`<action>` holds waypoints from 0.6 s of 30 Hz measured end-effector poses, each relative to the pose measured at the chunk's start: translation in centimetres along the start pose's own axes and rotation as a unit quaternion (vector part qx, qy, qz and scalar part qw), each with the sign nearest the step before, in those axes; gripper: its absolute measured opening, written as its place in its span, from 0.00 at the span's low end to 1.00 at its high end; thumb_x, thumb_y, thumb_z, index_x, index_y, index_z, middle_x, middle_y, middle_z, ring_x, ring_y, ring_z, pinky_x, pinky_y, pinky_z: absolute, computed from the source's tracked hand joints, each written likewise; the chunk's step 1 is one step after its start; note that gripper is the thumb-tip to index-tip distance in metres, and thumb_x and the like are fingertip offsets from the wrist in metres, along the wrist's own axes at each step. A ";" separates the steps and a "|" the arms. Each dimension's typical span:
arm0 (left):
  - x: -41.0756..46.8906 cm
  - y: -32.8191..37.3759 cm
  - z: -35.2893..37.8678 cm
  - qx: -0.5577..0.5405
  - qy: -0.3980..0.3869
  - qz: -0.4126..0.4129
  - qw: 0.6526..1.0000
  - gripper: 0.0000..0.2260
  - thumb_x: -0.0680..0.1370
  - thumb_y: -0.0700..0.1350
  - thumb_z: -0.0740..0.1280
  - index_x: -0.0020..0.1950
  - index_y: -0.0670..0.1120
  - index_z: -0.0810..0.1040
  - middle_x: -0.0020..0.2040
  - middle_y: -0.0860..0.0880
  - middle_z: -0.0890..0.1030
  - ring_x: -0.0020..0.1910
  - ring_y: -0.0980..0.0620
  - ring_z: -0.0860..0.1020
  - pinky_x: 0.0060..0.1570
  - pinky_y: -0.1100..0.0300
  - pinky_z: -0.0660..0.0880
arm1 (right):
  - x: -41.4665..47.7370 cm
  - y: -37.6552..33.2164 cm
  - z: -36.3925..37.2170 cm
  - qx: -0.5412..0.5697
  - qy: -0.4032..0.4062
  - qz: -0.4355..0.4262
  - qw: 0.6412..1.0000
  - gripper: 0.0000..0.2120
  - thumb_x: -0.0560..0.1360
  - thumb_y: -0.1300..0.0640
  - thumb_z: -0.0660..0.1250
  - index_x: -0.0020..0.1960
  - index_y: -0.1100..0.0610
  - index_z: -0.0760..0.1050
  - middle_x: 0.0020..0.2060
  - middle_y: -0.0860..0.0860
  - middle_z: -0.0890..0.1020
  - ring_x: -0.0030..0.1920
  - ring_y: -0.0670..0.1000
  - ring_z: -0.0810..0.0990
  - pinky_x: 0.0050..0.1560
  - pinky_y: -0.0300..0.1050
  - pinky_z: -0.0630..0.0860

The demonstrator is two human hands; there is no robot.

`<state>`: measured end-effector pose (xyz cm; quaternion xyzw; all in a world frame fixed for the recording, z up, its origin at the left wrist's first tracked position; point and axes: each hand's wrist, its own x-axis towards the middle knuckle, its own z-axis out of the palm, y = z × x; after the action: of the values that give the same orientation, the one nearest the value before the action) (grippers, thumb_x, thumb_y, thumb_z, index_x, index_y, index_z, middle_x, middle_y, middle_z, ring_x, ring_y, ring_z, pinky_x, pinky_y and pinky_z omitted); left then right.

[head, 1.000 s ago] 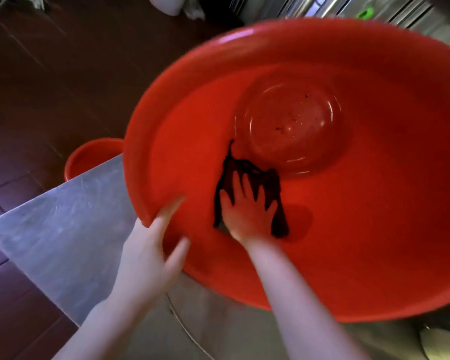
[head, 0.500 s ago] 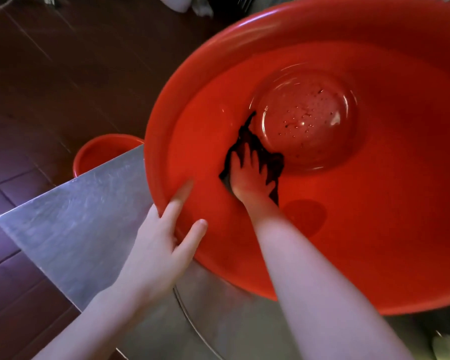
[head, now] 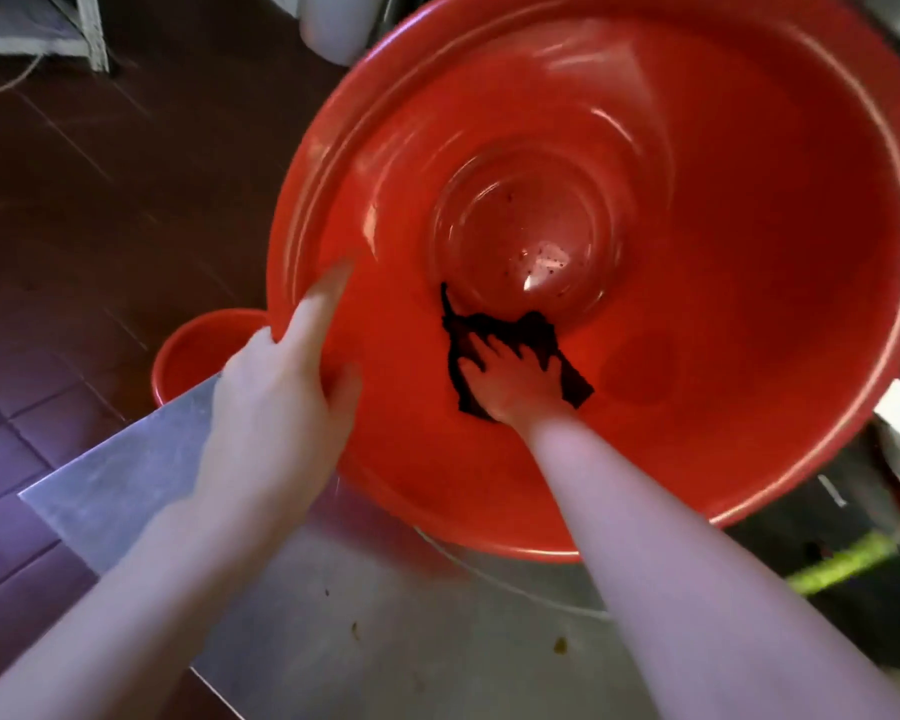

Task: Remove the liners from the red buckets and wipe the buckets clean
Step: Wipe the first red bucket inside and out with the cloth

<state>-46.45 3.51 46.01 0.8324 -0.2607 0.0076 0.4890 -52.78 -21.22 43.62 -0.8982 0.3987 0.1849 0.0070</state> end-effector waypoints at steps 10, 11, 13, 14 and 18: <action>-3.0 -0.1 1.7 -0.115 -0.014 -0.056 0.992 0.27 0.78 0.53 0.63 0.72 0.71 0.56 0.49 0.53 0.73 0.46 0.52 0.72 0.46 0.57 0.68 | -7.9 -5.5 2.8 0.163 0.026 -0.080 0.983 0.30 0.75 0.32 0.43 0.75 0.33 0.38 0.78 0.37 0.46 0.78 0.50 0.49 0.73 0.64 0.50; -3.3 -0.9 2.0 -0.116 -0.024 -0.055 0.991 0.28 0.78 0.51 0.64 0.72 0.71 0.56 0.50 0.53 0.72 0.45 0.53 0.72 0.46 0.57 0.68 | -7.3 -5.1 3.1 0.156 0.026 -0.055 0.986 0.30 0.77 0.32 0.44 0.76 0.34 0.39 0.78 0.38 0.45 0.78 0.51 0.48 0.74 0.63 0.49; -4.2 -2.6 2.6 -0.120 -0.037 -0.068 0.990 0.31 0.78 0.47 0.65 0.71 0.73 0.56 0.50 0.52 0.74 0.43 0.53 0.74 0.44 0.58 0.68 | -5.1 -4.0 3.4 0.128 0.016 0.011 0.992 0.29 0.79 0.34 0.44 0.77 0.36 0.40 0.79 0.40 0.46 0.79 0.53 0.47 0.74 0.63 0.47; -4.8 -3.3 3.1 -0.124 -0.036 -0.075 0.989 0.32 0.77 0.46 0.66 0.71 0.74 0.56 0.51 0.52 0.76 0.44 0.52 0.74 0.45 0.58 0.69 | -3.8 -3.6 3.3 0.120 0.013 0.041 0.992 0.29 0.80 0.34 0.44 0.78 0.38 0.41 0.79 0.41 0.46 0.79 0.55 0.47 0.74 0.64 0.46; -6.2 -5.3 4.7 -0.145 -0.012 -0.104 0.984 0.29 0.78 0.50 0.64 0.70 0.76 0.55 0.60 0.48 0.78 0.54 0.48 0.77 0.52 0.55 0.72 | -0.4 -3.3 3.6 0.091 0.022 0.084 0.992 0.29 0.80 0.36 0.44 0.79 0.41 0.41 0.79 0.43 0.46 0.78 0.58 0.44 0.74 0.68 0.40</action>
<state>-50.57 4.33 37.57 0.7750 -0.1767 -0.0911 0.5999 -51.87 -18.12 39.93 -0.8608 0.4883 0.1281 0.0645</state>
